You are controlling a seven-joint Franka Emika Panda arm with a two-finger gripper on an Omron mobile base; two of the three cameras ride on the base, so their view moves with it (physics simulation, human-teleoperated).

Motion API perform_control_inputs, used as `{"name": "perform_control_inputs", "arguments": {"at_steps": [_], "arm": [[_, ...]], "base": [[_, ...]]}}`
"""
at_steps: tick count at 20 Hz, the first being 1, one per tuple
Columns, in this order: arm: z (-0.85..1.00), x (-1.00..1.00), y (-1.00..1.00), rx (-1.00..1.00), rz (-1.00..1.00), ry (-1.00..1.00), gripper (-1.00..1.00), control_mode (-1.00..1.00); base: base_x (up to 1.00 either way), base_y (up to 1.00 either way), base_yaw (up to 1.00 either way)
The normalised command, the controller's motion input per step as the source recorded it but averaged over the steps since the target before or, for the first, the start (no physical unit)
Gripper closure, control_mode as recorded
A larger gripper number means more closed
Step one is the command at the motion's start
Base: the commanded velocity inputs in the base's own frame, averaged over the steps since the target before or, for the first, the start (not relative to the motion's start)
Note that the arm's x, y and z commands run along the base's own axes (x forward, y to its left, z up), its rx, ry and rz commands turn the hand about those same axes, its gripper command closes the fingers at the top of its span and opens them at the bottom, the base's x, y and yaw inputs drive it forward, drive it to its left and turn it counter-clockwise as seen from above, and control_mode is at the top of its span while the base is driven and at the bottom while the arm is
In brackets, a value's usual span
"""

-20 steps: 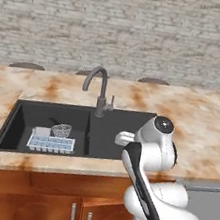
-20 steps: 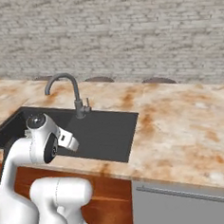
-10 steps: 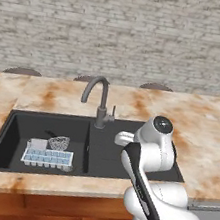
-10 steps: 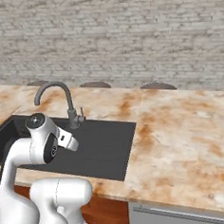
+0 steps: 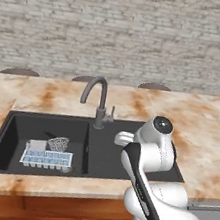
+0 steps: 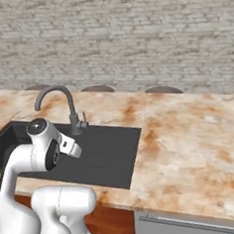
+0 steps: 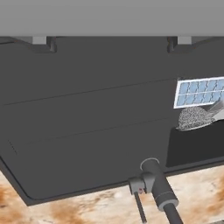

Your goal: Pick the tupperware and strainer and place them in the sink. Then turn on the water.

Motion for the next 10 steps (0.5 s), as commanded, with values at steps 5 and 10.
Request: {"name": "perform_control_inputs", "arguments": {"at_steps": [5, 10], "arm": [[0.00, 0.00, 0.00, 0.00, 0.00, 0.00, -1.00, 1.00], [0.00, 0.00, 0.00, 0.00, 0.00, 0.00, -1.00, 1.00]], "base": [[0.87, 0.19, -0.23], [0.82, 0.26, -0.24]]}}
